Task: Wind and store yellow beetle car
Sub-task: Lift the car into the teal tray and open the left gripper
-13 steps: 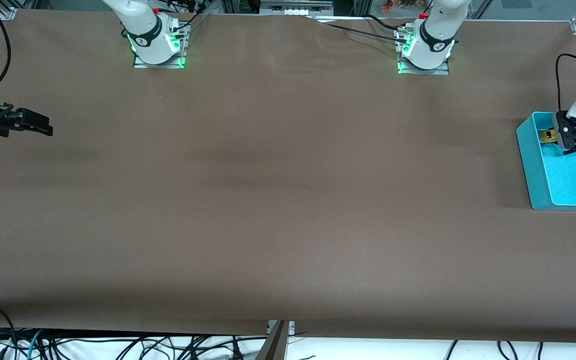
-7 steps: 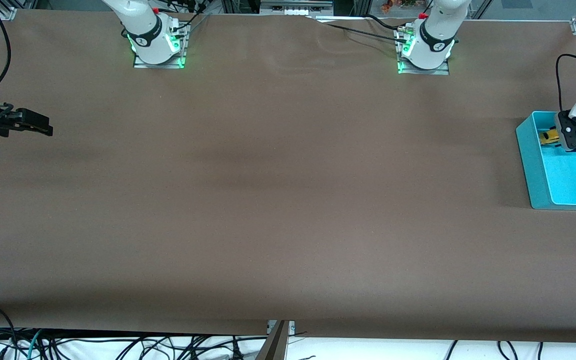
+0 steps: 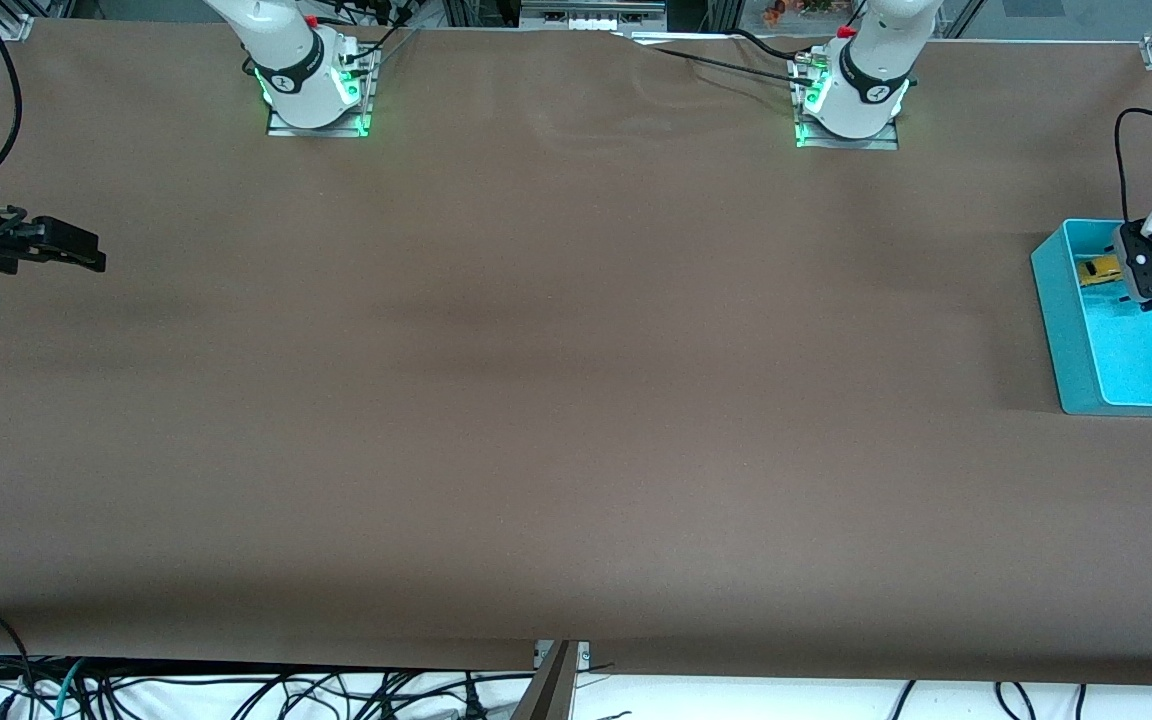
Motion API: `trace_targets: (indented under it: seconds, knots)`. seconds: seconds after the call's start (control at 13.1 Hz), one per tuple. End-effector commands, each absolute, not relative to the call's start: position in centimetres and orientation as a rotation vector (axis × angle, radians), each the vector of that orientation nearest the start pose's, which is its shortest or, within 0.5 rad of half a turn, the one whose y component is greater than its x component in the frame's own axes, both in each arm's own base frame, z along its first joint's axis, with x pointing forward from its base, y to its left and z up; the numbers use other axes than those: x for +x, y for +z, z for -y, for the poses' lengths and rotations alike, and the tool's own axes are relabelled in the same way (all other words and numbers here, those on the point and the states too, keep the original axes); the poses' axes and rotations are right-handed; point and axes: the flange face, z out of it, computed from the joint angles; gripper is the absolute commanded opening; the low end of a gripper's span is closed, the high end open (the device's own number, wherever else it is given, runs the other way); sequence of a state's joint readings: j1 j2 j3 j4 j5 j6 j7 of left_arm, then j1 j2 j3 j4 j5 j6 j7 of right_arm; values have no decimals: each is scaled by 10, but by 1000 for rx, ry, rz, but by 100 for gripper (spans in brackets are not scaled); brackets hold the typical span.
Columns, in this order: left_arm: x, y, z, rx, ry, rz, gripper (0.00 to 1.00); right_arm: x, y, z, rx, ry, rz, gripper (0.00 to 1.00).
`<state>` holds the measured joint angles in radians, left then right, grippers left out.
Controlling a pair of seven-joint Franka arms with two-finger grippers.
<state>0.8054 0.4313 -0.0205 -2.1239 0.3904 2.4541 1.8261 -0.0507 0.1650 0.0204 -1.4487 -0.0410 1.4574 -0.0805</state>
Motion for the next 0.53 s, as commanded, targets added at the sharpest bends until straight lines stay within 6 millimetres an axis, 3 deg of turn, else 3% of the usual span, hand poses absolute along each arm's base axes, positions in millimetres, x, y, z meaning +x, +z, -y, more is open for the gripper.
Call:
trace_targets:
  seconds: [0.0, 0.23, 0.46]
  knots:
    - [407, 231, -400, -2419, 358, -1981, 99, 593, 583, 26, -3144, 231, 78, 100]
    - [439, 283, -373, -2391, 372, -1996, 99, 593, 583, 30, -3143, 231, 68, 100]
    - [505, 346, -322, -2480, 455, -1979, 99, 593, 583, 30, -3142, 233, 66, 100]
